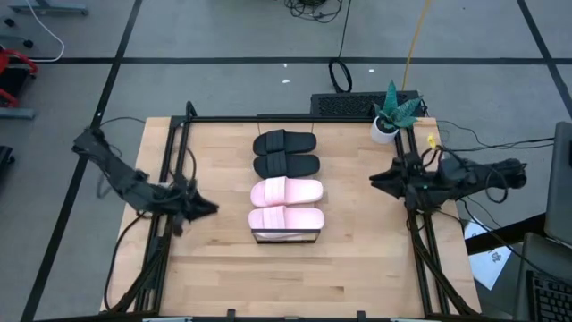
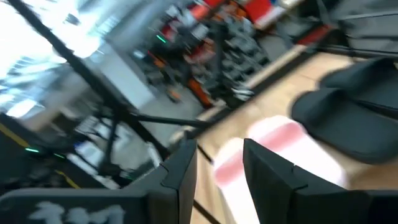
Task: Pick and place slides into the shelf
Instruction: Return to Home Position
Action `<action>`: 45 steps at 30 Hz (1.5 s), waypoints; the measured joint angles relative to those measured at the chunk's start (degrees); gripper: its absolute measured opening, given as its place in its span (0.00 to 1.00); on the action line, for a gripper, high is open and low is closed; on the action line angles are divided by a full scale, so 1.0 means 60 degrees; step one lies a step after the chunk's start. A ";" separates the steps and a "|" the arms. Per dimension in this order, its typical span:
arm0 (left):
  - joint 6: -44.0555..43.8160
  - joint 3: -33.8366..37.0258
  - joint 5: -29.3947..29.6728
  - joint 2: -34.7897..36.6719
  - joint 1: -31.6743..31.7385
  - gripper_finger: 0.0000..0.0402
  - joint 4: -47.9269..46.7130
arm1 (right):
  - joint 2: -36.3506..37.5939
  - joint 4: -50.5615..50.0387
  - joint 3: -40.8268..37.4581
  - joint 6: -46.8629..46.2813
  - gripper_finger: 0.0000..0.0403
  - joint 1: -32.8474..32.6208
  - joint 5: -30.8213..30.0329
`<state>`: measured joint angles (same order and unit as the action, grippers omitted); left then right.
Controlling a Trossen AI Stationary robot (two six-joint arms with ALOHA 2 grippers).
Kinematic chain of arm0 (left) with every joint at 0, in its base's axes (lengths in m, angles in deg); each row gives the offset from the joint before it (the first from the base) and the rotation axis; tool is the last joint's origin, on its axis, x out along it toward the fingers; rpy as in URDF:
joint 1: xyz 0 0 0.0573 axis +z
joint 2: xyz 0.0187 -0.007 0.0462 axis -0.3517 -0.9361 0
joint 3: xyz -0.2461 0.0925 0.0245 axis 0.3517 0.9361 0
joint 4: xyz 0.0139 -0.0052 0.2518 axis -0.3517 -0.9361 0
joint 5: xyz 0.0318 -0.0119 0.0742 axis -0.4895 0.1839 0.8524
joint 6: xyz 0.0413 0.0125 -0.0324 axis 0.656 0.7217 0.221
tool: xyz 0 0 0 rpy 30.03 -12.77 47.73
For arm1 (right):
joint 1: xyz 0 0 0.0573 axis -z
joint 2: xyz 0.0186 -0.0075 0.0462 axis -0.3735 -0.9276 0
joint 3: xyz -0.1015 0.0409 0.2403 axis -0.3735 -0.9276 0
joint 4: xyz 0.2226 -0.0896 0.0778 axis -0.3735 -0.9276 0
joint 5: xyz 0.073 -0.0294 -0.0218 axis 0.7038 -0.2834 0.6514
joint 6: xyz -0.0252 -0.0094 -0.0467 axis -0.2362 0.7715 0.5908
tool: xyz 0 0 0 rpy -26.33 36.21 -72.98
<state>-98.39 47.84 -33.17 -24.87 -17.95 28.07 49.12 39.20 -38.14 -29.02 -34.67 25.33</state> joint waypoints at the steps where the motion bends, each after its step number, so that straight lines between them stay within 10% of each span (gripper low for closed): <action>1: -0.0012 0.0623 -0.0061 -0.0093 -0.0240 0.18 0.1159 | 0.0356 0.0516 -0.0487 0.0075 0.29 -0.0121 0.0006; 7: 0.1235 0.3275 0.0584 -0.1319 -0.1187 0.18 0.7749 | 0.1842 0.2743 -0.2858 0.0779 0.29 -0.0694 -0.0340; 13: 0.1289 0.4289 0.0384 -0.1584 0.0309 0.18 0.8748 | 0.2156 0.3874 -0.4286 0.1669 0.29 -0.0344 -0.2598; 30: 0.1437 0.4961 -1.0084 -0.0211 0.8687 0.18 0.8473 | 0.2715 -0.0136 -0.2361 0.2030 0.29 0.3269 0.0300; 35: 0.1770 0.4961 -0.9821 0.0055 0.8562 0.18 0.8462 | 0.2711 -0.1428 -0.1854 0.1921 0.29 0.3364 0.0300; 45: 0.3079 0.4958 -0.7395 -0.0339 0.7446 0.18 0.7976 | 0.2710 0.2182 -0.4546 0.2095 0.29 0.3506 0.0311</action>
<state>-79.91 77.58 -77.54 -26.91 26.72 75.92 65.39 52.29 -65.42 -16.45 -13.64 27.20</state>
